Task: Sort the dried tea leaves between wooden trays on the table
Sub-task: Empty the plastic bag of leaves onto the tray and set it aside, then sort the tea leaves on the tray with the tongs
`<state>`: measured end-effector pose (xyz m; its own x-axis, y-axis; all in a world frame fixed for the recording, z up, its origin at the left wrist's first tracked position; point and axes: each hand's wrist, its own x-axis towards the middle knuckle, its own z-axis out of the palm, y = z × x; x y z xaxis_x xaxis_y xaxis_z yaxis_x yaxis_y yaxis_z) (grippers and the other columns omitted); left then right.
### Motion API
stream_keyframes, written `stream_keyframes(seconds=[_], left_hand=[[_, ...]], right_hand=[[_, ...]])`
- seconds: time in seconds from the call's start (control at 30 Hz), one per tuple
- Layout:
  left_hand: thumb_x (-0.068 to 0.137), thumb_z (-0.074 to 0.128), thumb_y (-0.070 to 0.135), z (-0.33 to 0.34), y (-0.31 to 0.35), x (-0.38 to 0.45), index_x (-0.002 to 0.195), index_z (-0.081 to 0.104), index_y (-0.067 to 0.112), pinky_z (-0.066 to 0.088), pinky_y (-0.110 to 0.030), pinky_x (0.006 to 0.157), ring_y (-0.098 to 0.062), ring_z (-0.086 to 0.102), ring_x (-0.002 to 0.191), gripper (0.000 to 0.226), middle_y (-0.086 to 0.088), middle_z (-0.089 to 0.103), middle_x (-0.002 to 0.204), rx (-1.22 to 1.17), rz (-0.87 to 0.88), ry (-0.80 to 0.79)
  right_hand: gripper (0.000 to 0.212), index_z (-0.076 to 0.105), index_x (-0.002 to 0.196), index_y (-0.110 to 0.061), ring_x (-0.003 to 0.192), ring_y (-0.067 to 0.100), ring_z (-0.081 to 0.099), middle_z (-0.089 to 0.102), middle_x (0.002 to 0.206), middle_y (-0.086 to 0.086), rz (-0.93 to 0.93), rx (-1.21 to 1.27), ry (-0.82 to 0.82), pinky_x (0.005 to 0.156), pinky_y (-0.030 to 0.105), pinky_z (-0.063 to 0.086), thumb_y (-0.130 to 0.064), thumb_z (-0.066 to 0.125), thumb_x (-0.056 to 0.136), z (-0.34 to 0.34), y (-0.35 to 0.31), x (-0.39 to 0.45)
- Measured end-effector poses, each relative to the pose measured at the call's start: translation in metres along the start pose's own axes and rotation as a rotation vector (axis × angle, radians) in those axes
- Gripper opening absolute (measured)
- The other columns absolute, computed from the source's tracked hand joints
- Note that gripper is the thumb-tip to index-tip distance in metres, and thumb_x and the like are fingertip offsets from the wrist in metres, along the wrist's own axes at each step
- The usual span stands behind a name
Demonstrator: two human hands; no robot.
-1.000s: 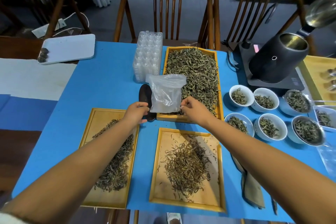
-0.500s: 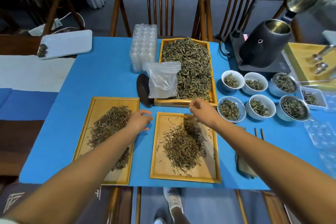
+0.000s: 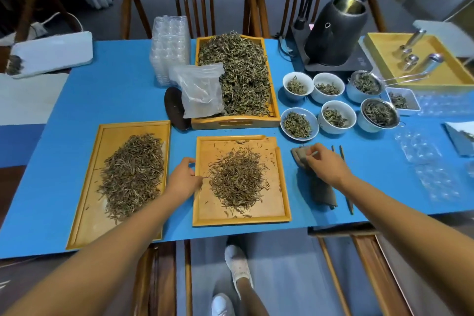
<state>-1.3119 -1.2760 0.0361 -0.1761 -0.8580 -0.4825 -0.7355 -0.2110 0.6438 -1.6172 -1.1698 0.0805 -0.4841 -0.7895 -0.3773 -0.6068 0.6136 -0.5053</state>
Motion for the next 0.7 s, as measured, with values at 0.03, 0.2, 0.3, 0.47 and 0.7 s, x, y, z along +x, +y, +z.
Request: stream_keyframes(seconds=[0.03, 0.2, 0.3, 0.47, 0.7], left_hand=[[0.085, 0.061, 0.005, 0.002, -0.003, 0.000, 0.132, 0.042, 0.011, 0.050, -0.042, 0.077, -0.026, 0.056, 0.077, 0.051, -0.004, 0.052, 0.083, 0.008, 0.020, 0.007], [0.084, 0.061, 0.006, 0.005, -0.012, 0.000, 0.135, 0.040, 0.012, 0.051, -0.045, 0.081, -0.029, 0.059, 0.086, 0.056, -0.009, 0.054, 0.093, -0.003, 0.075, 0.028], [0.084, 0.062, 0.006, 0.006, -0.017, 0.001, 0.135, 0.039, 0.011, 0.049, -0.039, 0.072, -0.022, 0.056, 0.074, 0.056, -0.003, 0.052, 0.084, -0.018, 0.125, 0.030], [0.087, 0.061, 0.012, 0.003, -0.025, -0.003, 0.136, 0.039, 0.013, 0.042, -0.023, 0.060, -0.013, 0.052, 0.066, 0.054, 0.001, 0.050, 0.080, 0.002, 0.208, 0.018], [0.088, 0.060, 0.016, 0.002, -0.029, -0.003, 0.137, 0.038, 0.013, 0.038, -0.016, 0.058, -0.009, 0.052, 0.067, 0.054, 0.004, 0.050, 0.079, 0.046, 0.254, 0.016]], right_hand=[[0.017, 0.053, 0.105, -0.011, 0.083, 0.030, 0.056, 0.064, 0.093, 0.016, 0.013, -0.034, 0.028, 0.071, 0.036, 0.043, -0.018, 0.047, 0.091, -0.003, 0.010, 0.000], [0.024, 0.052, 0.111, -0.003, 0.094, 0.037, 0.056, 0.059, 0.104, 0.024, 0.084, -0.094, 0.147, 0.071, 0.037, 0.039, -0.011, 0.052, 0.088, -0.014, 0.056, 0.008], [0.032, 0.047, 0.114, 0.000, 0.100, 0.039, 0.054, 0.054, 0.113, 0.025, 0.178, -0.145, 0.173, 0.073, 0.039, 0.040, -0.017, 0.055, 0.088, -0.016, 0.076, 0.011], [0.047, 0.044, 0.110, 0.005, 0.085, 0.035, 0.051, 0.054, 0.111, 0.028, 0.270, -0.135, 0.152, 0.065, 0.036, 0.037, -0.026, 0.066, 0.084, -0.009, 0.092, 0.013], [0.030, 0.045, 0.102, 0.000, 0.076, 0.030, 0.045, 0.055, 0.103, 0.026, 0.240, -0.128, 0.169, 0.062, 0.036, 0.036, -0.020, 0.060, 0.086, 0.000, 0.096, 0.016]])
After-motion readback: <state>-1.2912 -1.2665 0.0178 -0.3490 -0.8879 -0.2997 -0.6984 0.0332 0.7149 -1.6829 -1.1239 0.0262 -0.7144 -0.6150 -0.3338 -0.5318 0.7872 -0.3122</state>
